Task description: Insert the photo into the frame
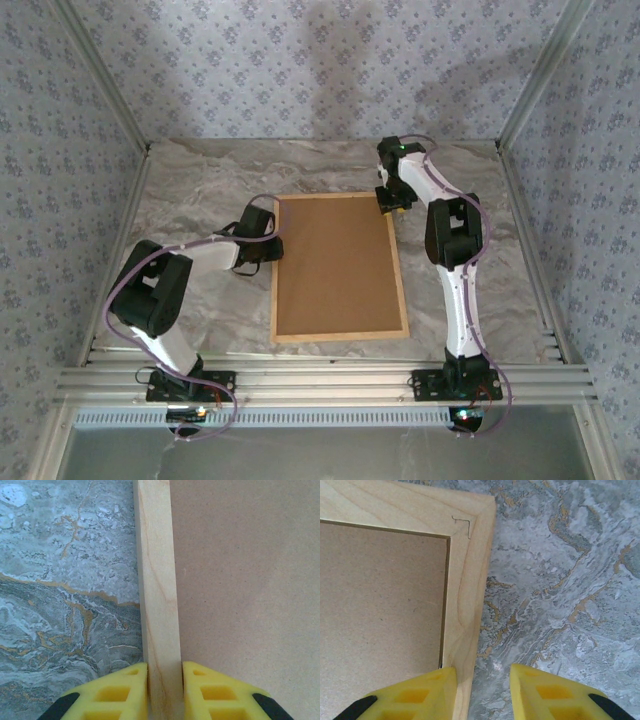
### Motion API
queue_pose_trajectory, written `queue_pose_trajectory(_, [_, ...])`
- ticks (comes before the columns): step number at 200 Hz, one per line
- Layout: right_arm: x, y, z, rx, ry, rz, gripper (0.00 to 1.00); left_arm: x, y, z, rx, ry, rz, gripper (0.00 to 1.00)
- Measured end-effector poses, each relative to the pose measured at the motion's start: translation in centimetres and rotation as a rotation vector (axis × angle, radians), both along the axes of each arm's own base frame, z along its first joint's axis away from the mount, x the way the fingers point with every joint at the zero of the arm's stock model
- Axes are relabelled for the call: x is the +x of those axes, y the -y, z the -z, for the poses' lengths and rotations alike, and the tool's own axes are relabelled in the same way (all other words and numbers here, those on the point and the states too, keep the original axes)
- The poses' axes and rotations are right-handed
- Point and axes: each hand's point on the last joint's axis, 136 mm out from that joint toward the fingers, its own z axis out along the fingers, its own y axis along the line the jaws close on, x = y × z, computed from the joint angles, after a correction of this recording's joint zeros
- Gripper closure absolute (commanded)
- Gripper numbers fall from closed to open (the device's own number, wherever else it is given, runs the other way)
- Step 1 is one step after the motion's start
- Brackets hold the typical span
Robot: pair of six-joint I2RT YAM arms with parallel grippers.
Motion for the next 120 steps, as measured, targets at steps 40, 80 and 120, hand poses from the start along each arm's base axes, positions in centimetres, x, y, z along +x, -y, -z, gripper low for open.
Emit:
queue_pose_trajectory(40, [-0.09, -0.32, 0.2, 0.0, -0.004, -0.007, 0.63, 0.0, 0.0, 0.0, 0.0, 0.0, 0.0, 0.78])
queue_pose_trajectory(80, [-0.08, -0.55, 0.3, -0.009, -0.003, -0.013, 0.62, 0.0, 0.0, 0.0, 0.0, 0.0, 0.0, 0.78])
queue_pose_trajectory(120, [-0.05, -0.59, 0.36, -0.038, -0.002, -0.027, 0.61, 0.0, 0.0, 0.0, 0.0, 0.0, 0.001, 0.78])
